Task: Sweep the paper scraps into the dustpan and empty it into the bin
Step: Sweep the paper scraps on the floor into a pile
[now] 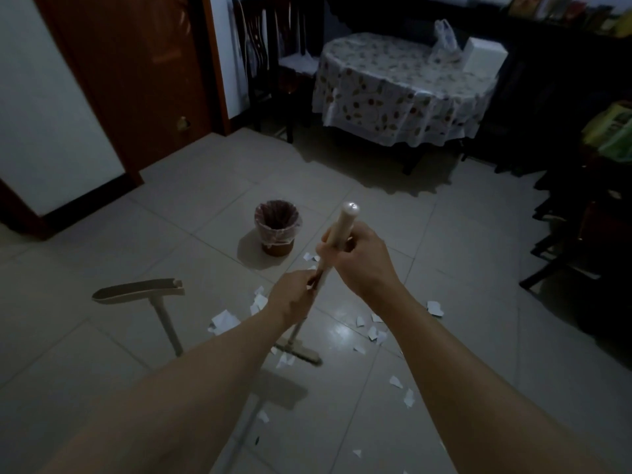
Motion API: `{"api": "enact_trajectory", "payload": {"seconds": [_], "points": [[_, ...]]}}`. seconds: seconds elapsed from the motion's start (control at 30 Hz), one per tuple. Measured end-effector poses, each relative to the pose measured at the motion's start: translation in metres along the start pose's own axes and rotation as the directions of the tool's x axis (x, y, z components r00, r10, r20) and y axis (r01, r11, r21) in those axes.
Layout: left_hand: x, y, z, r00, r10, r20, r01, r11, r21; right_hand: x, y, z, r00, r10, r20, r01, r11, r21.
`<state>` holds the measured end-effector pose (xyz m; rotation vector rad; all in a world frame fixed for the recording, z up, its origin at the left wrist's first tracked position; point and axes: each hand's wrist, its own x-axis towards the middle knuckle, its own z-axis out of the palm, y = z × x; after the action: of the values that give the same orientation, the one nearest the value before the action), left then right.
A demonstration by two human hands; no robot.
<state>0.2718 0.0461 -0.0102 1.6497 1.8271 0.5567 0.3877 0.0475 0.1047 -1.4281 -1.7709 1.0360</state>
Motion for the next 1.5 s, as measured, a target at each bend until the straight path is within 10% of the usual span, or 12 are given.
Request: {"api": "enact_trajectory", "payload": {"seconds": [0.5, 0.73, 0.97, 1.5], "points": [[0.068, -0.008, 0.041, 0.914, -0.401, -0.061, 0.34, 0.84, -0.423, 0.067, 0.056, -0.03, 0.991, -0.008, 0.137, 0.017, 0.998, -0.066], [0.115, -0.012, 0.059, 0.62, -0.784, 0.031, 0.354, 0.244, -0.903, 0.096, 0.095, -0.044, 0.953, -0.121, 0.278, 0.147, 0.987, -0.072], [0.152, -0.038, 0.075, 0.519, -0.833, 0.192, 0.271, -0.053, -0.961, 0.119, 0.13, -0.037, 0.891, -0.158, 0.426, 0.179, 0.984, -0.01], [0.192, -0.164, 0.098, 0.464, -0.863, 0.2, 0.264, -0.08, -0.961, 0.174, 0.177, 0.072, 0.837, 0.074, 0.542, 0.238, 0.842, -0.483]]}}
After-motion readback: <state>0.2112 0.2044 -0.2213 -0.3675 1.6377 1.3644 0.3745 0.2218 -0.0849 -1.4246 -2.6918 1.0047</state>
